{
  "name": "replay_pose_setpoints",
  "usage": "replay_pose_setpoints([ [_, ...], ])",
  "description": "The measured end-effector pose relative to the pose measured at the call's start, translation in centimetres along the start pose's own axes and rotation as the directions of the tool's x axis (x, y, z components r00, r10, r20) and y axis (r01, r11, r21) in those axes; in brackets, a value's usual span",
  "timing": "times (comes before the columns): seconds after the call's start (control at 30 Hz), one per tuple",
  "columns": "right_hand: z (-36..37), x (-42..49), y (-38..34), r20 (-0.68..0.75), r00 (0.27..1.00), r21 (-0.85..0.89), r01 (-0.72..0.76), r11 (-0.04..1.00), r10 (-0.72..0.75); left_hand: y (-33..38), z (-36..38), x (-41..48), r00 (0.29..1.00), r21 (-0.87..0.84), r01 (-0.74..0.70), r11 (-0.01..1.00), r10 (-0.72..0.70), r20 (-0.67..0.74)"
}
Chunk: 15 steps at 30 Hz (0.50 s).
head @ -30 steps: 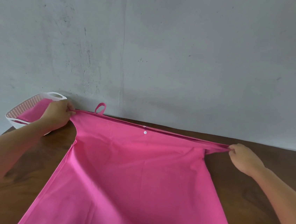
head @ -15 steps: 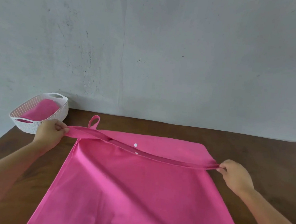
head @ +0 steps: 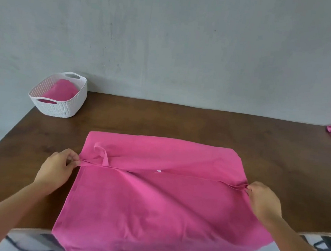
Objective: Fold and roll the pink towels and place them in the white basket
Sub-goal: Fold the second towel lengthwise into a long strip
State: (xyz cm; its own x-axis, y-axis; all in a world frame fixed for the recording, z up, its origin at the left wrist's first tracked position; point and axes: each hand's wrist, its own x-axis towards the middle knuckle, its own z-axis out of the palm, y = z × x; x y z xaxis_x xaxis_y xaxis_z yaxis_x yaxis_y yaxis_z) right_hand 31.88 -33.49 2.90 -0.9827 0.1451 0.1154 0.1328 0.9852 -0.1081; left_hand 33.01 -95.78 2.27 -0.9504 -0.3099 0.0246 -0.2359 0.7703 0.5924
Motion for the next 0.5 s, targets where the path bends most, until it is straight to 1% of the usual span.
replay_pose_setpoints([
  [0.2,0.0,-5.1,0.5,-0.039,0.999,0.052,-0.022,0.998,0.024,-1.3,-0.6,-3.2,0.998,-0.012,-0.048,0.999,0.049,0.035],
  [0.33,0.0,-8.1,1.2,-0.052,0.998,0.068,-0.036,0.997,0.04,-1.8,-1.5,-6.4,0.998,-0.022,-0.04,0.999,0.041,0.047],
  [0.5,-0.3,-10.9,3.4,-0.056,0.998,0.091,0.023,0.996,-0.018,-1.0,-1.8,-10.8,0.999,-0.04,-0.039,0.998,0.04,0.03],
])
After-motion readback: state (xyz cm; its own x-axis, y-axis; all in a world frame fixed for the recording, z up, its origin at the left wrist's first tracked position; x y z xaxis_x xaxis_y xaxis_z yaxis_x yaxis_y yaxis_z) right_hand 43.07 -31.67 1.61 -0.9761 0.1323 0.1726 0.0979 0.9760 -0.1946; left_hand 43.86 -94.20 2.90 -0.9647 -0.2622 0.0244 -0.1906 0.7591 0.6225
